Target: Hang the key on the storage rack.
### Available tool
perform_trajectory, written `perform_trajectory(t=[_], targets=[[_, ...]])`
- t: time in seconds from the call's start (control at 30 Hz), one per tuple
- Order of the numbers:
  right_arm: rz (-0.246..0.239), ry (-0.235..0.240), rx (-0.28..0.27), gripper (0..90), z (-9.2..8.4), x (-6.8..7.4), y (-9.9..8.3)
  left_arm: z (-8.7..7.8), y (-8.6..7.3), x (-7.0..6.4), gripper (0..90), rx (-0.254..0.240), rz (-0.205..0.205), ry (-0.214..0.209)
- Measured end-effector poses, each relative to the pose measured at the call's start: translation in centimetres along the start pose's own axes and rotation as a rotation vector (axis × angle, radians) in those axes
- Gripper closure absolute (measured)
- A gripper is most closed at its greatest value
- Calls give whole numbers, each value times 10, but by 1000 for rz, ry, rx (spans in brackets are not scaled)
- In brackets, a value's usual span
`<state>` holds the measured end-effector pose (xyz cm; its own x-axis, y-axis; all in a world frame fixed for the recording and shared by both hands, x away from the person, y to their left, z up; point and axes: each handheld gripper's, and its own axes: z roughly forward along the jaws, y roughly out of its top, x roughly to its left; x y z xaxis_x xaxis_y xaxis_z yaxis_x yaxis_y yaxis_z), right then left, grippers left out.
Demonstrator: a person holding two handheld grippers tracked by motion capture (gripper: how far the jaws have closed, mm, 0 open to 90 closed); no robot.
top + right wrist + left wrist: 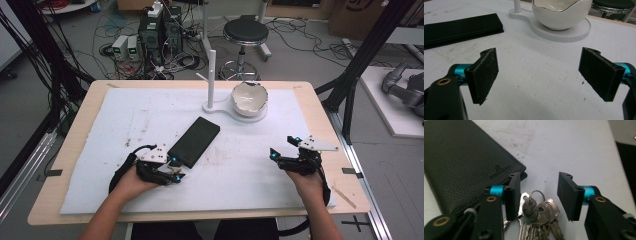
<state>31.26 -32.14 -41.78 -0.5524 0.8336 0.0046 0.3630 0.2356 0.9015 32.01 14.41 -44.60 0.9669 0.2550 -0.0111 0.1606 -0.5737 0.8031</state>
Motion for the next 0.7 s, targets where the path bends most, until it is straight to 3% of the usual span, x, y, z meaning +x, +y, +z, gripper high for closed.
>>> perform_trajectory(t=[0.1,0.43,0.57,0.7], targets=[[-6,1,-2,163,0,0,0,9,1,-2,627,35,35,1],[0,0,-5,163,-1,-1,0,-1,-3,4,712,31,-1,4],[-1,-1,-4,163,0,0,0,-3,-5,6,795,31,-8,-5],[2,-1,-1,163,0,0,0,-2,-4,4,830,41,9,-8]])
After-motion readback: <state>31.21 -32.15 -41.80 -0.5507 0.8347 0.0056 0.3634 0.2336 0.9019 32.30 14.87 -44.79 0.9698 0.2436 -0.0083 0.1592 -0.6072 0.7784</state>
